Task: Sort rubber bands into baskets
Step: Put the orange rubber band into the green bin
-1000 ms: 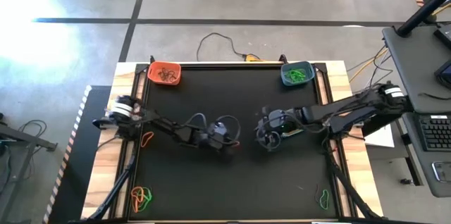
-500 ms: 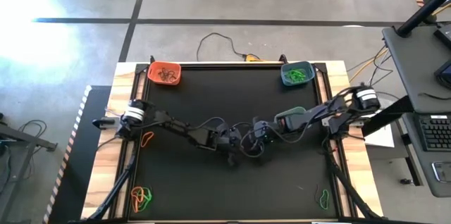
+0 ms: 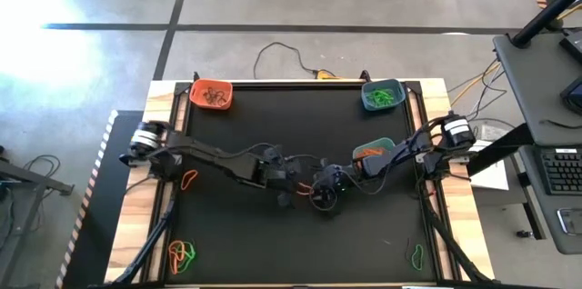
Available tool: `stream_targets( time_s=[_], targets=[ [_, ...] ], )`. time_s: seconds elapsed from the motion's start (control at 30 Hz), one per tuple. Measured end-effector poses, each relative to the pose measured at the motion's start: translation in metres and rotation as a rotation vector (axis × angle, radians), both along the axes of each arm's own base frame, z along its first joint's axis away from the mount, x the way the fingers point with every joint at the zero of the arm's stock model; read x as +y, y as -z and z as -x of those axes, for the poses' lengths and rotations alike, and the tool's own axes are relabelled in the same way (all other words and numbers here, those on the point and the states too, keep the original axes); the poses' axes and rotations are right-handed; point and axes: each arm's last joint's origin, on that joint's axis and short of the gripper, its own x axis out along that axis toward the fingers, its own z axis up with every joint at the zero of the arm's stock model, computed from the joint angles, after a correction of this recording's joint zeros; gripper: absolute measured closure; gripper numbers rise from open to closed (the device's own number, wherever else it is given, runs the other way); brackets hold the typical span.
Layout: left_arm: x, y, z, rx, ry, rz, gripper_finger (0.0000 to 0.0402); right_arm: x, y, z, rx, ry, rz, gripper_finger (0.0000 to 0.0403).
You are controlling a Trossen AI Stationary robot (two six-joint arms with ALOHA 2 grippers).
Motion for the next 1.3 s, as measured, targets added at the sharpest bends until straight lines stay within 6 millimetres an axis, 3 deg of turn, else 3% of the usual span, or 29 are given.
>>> stream_targets(
  time_s=[0.13, 0.33, 0.5, 0.67, 0.8, 1.0, 1.3],
  targets=[
    [0.006, -0.019, 0.029, -0.009, -0.057, -0.042, 0.0235, 0.0, 0.001, -0.001, -0.005, 0.012, 0.026, 0.0206],
    [0.018, -0.031, 0.078, -0.073, -0.192, -0.025, 0.0235, -0.001, 0.002, -0.001, -0.016, -0.045, 0.11, 0.0266],
    [0.025, -0.023, 0.118, -0.102, -0.273, 0.057, 0.0235, -0.001, 0.001, -0.002, -0.042, -0.024, 0.103, 0.0294],
    [0.031, 0.001, 0.152, -0.059, -0.325, 0.149, 0.0235, -0.001, 0.002, -0.003, -0.052, -0.039, 0.115, 0.028],
    [0.033, 0.017, 0.168, -0.007, -0.345, 0.231, 0.0235, 0.0, 0.005, -0.007, -0.089, -0.061, 0.133, 0.0258],
    [0.031, 0.025, 0.181, 0.166, -0.3, 0.328, 0.0235, 0.001, 0.019, -0.017, -0.071, -0.045, 0.126, 0.0238],
    [0.031, 0.025, 0.198, 0.374, -0.318, 0.389, 0.0235, 0.001, 0.026, -0.019, -0.049, -0.018, 0.108, 0.0306]
  ],
)
